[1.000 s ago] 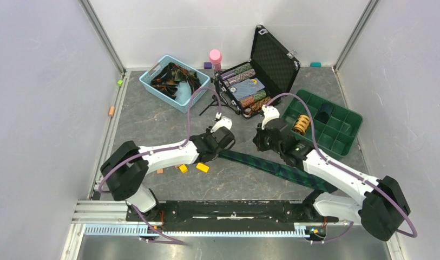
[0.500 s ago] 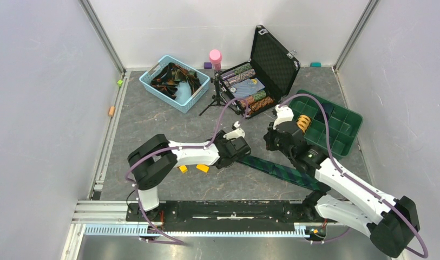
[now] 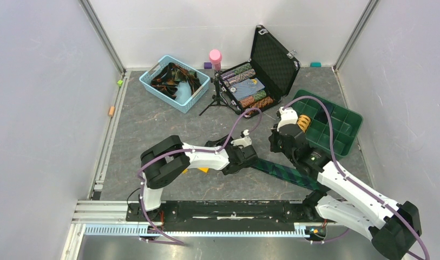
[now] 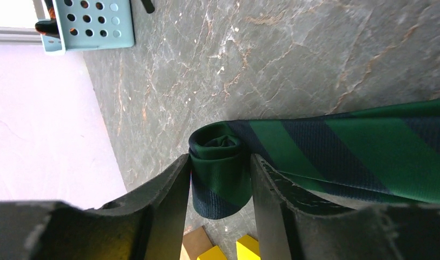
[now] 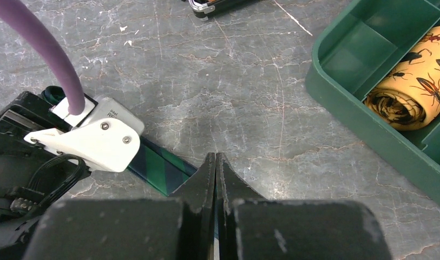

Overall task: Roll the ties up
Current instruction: Roll the tie at the center of the board.

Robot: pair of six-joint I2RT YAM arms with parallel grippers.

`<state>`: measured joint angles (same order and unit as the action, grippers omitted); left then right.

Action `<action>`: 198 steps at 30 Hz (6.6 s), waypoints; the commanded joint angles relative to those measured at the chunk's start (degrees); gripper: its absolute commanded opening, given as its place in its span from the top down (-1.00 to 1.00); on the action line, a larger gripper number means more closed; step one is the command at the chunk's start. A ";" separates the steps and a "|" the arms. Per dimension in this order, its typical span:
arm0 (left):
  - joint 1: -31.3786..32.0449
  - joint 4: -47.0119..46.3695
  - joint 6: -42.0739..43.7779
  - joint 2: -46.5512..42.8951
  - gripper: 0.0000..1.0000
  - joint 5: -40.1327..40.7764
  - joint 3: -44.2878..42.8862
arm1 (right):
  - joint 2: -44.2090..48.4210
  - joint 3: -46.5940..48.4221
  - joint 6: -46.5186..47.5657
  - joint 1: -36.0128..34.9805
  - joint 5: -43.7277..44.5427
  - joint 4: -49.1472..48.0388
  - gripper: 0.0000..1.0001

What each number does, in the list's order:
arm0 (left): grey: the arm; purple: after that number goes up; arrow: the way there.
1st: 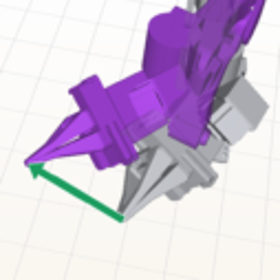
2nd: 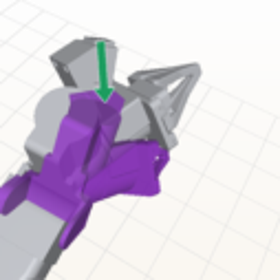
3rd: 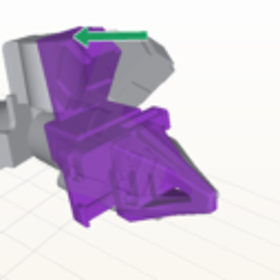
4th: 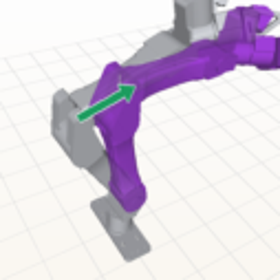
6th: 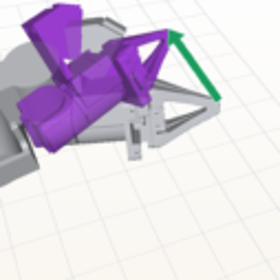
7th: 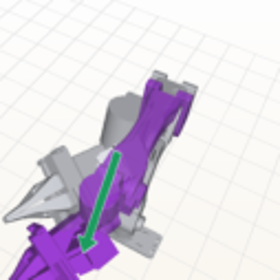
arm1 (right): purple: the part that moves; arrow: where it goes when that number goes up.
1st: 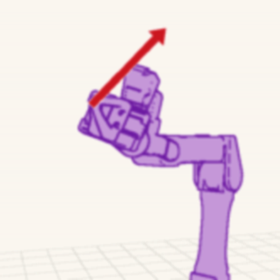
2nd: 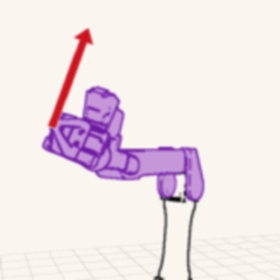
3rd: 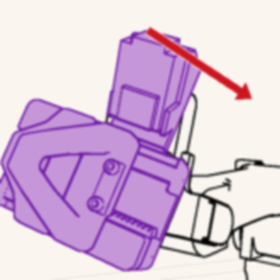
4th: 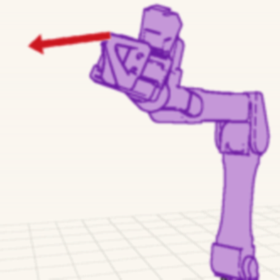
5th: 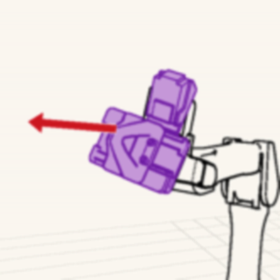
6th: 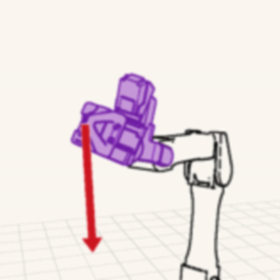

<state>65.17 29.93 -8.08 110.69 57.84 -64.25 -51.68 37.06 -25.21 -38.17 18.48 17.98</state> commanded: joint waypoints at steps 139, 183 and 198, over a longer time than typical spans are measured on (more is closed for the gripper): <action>-42.41 -46.47 -27.71 -38.15 0.21 -69.92 35.43 | -31.29 0.35 -18.52 -4.35 -33.22 -39.32 1.00; -42.62 -69.61 -28.66 -21.32 -0.22 -85.10 41.58 | -49.66 8.91 -22.15 -5.32 -30.35 -37.24 1.00; -42.50 -75.37 -29.10 -17.15 -0.20 -90.87 43.08 | -49.58 9.11 -21.49 -5.33 -30.26 -36.45 1.00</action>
<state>22.83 -41.65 -35.62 92.25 -30.72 -21.82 -100.36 44.58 -48.12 -43.40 -13.43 -19.55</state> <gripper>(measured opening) 0.606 0.006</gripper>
